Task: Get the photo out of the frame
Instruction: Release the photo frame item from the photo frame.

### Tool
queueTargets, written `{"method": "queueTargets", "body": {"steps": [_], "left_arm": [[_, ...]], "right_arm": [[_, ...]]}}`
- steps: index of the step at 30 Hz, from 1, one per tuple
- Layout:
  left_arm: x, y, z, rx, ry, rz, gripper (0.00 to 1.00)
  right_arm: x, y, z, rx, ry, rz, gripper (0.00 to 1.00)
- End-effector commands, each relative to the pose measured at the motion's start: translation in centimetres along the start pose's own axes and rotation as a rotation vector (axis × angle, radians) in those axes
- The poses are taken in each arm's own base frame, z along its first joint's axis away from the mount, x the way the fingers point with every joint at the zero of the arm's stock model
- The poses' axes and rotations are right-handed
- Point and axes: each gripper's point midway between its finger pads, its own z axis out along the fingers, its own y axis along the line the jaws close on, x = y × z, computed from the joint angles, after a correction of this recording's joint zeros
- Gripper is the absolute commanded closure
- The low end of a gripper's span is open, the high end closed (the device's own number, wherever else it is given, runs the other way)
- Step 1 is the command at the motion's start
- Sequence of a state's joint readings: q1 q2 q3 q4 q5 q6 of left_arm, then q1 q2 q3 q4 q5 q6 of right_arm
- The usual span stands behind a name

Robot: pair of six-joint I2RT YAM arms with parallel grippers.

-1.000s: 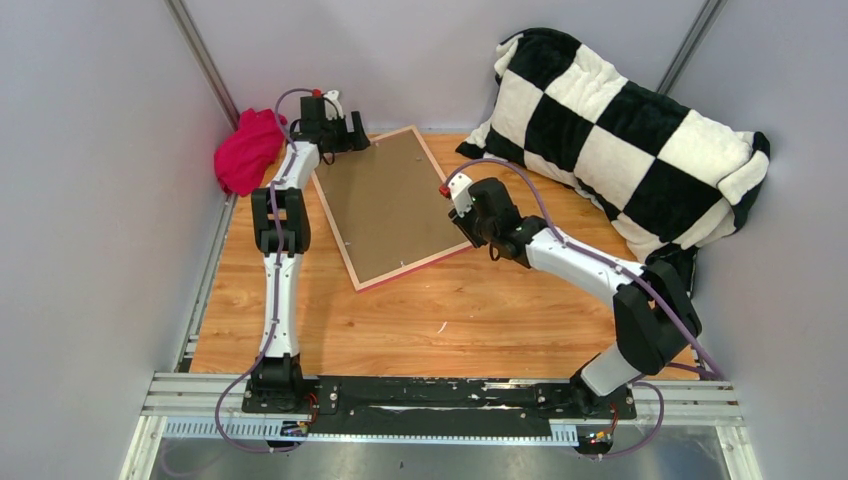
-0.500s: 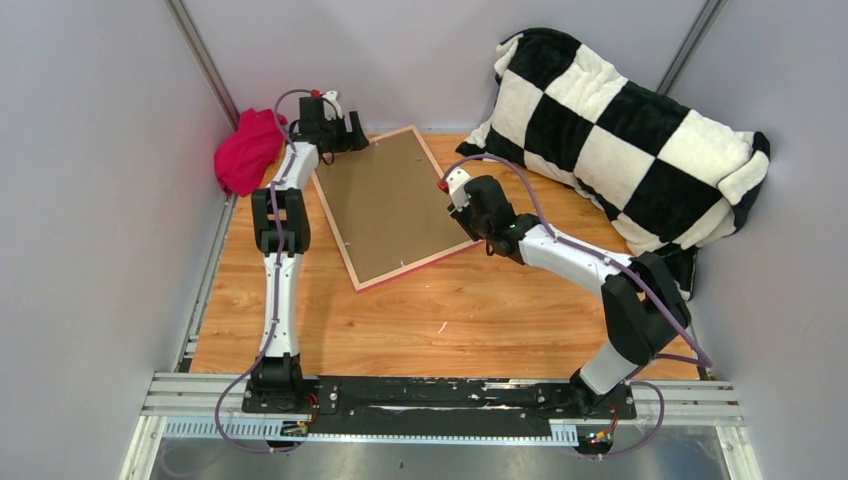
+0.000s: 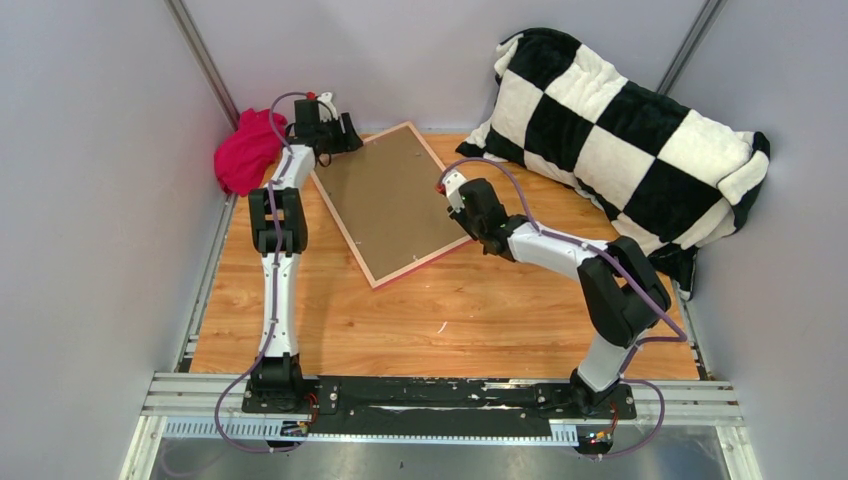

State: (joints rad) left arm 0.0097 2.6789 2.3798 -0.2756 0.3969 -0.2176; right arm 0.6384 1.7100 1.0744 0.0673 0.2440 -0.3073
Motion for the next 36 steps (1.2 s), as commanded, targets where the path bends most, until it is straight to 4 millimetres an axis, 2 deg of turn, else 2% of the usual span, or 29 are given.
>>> {"method": "queueTargets", "body": {"steps": [1,3,7,9,13,16,21,23,26,29,32,35,36], "left_arm": [[5.1,-1.6,0.2,0.081,0.144,-0.078,0.42],[5.0,-1.9,0.1,0.093,0.139,-0.071,0.47],[4.8,-2.3,-0.1,0.116,0.134,-0.055,0.50],[4.9,-2.3,0.0,0.125,0.136,-0.051,0.55],[4.8,-3.0,0.1,0.170,0.138,-0.040,0.72],[4.8,-3.3,0.0,0.193,0.139,-0.034,0.74],[4.8,-3.1,0.0,0.174,0.135,-0.045,0.63],[4.1,-1.5,-0.5,0.158,0.118,-0.105,0.53],[2.6,-1.2,-1.2,0.176,0.088,-0.157,0.48],[0.3,-1.5,-2.6,0.158,0.050,-0.129,0.38],[-1.8,-2.2,-4.4,0.151,0.016,-0.094,0.32],[-2.7,-2.9,-6.3,0.142,0.006,-0.047,0.28],[-2.5,-3.0,-6.9,0.139,0.014,-0.030,0.27]], "right_arm": [[2.0,1.2,1.4,-0.067,0.044,0.008,1.00],[2.5,0.9,1.7,-0.086,0.053,0.034,1.00],[3.4,-0.4,2.6,-0.136,0.064,0.098,1.00],[3.8,-0.7,3.2,-0.177,0.066,0.117,1.00],[3.0,-1.7,4.2,-0.220,0.043,0.135,1.00],[3.2,-2.2,4.6,-0.209,0.065,0.115,1.00],[2.7,-3.9,4.0,-0.160,0.057,0.150,1.00],[1.8,-4.6,3.0,-0.140,0.037,0.157,1.00],[0.2,-5.7,1.1,-0.125,0.009,0.168,1.00],[-1.6,-6.4,-1.0,-0.133,-0.006,0.177,1.00],[-3.0,-6.5,-3.1,-0.154,-0.021,0.162,1.00],[-4.2,-6.3,-5.3,-0.172,-0.050,0.139,1.00],[-4.5,-6.2,-6.0,-0.182,-0.063,0.131,1.00]]}}
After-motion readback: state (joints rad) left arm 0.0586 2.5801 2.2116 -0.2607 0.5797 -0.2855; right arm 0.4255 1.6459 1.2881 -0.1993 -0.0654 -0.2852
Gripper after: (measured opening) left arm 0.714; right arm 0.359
